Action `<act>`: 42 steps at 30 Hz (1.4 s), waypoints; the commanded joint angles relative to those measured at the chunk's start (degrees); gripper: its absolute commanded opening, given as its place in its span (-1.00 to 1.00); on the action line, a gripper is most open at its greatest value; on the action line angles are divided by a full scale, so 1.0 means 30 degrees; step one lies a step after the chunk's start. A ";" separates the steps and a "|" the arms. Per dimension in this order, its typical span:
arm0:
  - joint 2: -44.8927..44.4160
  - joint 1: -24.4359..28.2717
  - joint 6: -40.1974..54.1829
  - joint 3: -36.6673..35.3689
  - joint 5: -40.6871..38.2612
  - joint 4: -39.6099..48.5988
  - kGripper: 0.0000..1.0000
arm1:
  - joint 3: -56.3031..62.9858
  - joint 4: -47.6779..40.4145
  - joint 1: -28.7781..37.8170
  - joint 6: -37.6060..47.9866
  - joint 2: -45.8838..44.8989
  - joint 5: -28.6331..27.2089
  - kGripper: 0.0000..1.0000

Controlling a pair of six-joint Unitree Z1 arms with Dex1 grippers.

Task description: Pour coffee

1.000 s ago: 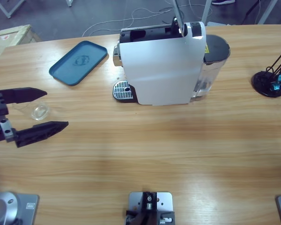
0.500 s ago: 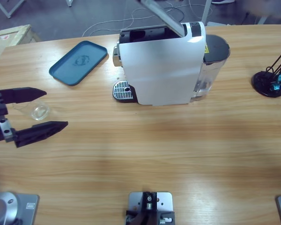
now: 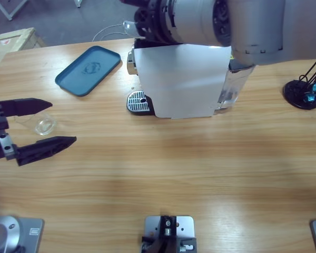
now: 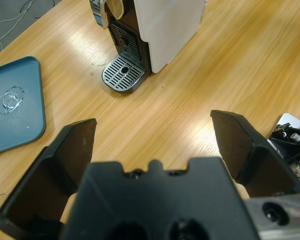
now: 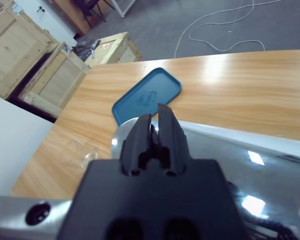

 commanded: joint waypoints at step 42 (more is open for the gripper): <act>-0.1689 1.2648 -0.3625 0.1948 0.2001 0.2179 0.97 | 0.7629 1.0385 0.1243 -0.6552 -1.4659 -0.0707 1.00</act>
